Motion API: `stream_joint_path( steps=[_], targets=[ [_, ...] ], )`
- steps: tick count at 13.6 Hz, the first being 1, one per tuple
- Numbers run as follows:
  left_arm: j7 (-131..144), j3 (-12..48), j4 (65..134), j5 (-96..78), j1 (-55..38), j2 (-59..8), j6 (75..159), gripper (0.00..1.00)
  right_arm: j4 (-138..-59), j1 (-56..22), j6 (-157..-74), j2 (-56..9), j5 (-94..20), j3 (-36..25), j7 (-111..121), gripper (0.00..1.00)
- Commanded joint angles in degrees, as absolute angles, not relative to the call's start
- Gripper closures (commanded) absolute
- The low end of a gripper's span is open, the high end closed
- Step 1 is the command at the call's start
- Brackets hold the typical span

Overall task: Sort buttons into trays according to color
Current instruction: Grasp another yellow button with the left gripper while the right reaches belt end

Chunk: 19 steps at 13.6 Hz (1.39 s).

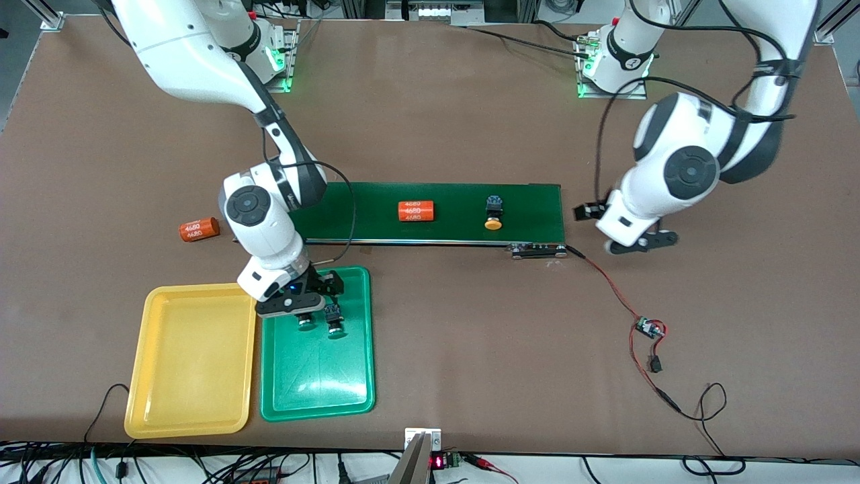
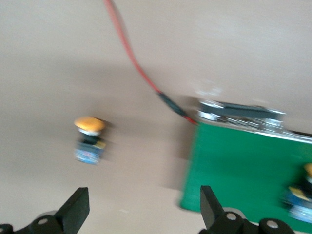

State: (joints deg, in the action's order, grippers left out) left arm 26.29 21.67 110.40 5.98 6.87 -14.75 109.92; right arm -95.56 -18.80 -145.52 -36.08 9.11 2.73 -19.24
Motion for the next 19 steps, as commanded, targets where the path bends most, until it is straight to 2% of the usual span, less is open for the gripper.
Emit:
stream_joint_path(
  steps=[1, 4, 7, 11, 13, 15, 19],
  targets=[
    [14.8, 15.8, 109.8, 8.2, 7.1, -15.2, 109.1, 0.0, -101.1, -17.8, -136.3, -27.6, 9.1, 3.1, -19.3, 0.0],
    [3.9, 10.0, 110.2, 8.2, 7.5, -17.4, 109.5, 0.0, -104.1, -17.4, -126.8, -20.8, 9.0, 3.6, -19.3, 0.0],
    [1.5, 8.8, 114.6, 8.0, 7.8, -18.5, 114.9, 0.0, -107.7, -17.2, -119.2, -14.1, 8.3, 4.2, -19.4, 0.0],
    [1.9, 8.8, 124.7, 7.4, 7.7, -18.7, 129.3, 0.0, -112.4, -14.7, -117.5, -6.7, 5.1, 5.5, -19.4, 0.0],
    [2.1, 8.8, 128.8, 7.4, 7.7, -20.0, 136.2, 0.0, -112.9, -11.7, -115.7, -4.2, 4.7, 8.7, -19.5, 0.0],
    [3.5, 8.9, 130.2, 7.4, 7.6, -20.7, 138.1, 0.0, -112.9, -5.0, -115.8, -3.6, 3.6, 14.7, -19.5, 0.0],
    [5.0, 9.2, 130.2, 7.3, 7.4, -20.6, 137.8, 0.0, -116.5, -4.7, -118.8, -3.5, 2.6, 15.5, -20.0, 0.0]
  ],
)
